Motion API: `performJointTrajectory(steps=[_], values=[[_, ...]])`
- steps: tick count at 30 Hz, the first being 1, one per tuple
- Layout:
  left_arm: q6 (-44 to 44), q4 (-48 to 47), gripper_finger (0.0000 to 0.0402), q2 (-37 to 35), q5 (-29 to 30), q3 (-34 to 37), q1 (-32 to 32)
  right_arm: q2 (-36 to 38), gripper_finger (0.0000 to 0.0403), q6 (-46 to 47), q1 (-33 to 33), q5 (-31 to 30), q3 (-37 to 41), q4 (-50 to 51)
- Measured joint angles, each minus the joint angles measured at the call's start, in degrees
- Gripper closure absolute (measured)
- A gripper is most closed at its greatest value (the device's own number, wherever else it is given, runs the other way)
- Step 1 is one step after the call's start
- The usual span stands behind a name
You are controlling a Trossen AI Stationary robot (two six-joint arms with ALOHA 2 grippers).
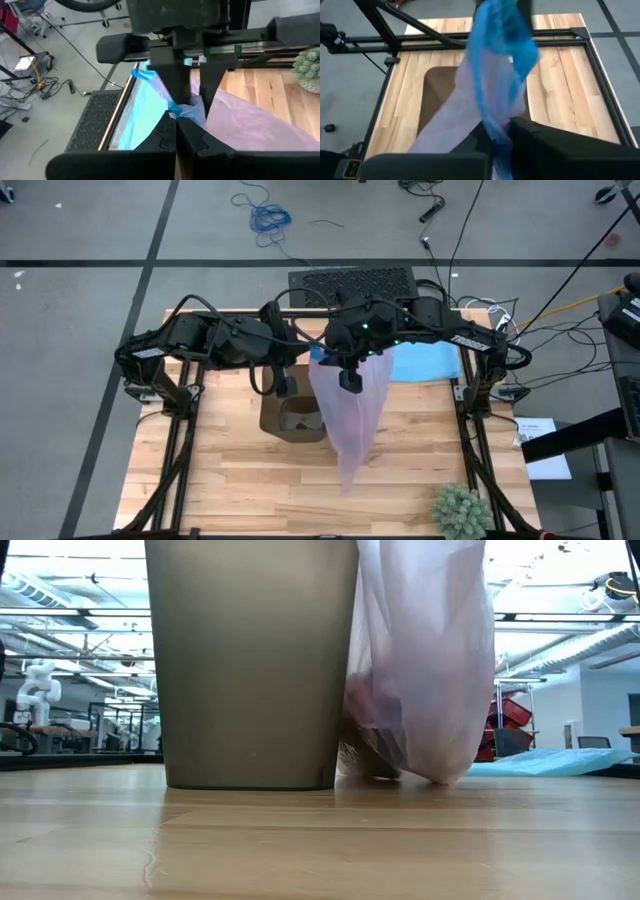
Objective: Place trash/remove bag and relplace
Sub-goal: Close the trash bag
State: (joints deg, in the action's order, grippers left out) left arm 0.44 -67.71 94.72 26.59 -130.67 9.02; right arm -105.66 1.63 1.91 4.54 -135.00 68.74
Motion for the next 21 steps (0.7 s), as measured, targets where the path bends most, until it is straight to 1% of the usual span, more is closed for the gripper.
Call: performJointTrajectory(steps=[5,10,16,21], values=[[1.43,0.16,0.0402,-1.20,1.37,0.02,0.00,0.30,0.0400,-0.28,-0.11,0.00,-0.04,4.01],[1.93,3.39,0.0402,-4.07,2.49,0.02,-0.09,0.44,0.0402,-0.44,-0.14,0.01,-0.04,4.82],[1.89,4.80,0.0402,-7.47,4.28,0.02,-0.04,0.86,0.0403,-0.57,-0.15,0.13,-0.04,6.25],[2.02,6.71,0.0402,-9.05,5.59,0.02,-0.05,0.89,0.0403,-0.77,-0.15,0.25,-0.04,9.59]])
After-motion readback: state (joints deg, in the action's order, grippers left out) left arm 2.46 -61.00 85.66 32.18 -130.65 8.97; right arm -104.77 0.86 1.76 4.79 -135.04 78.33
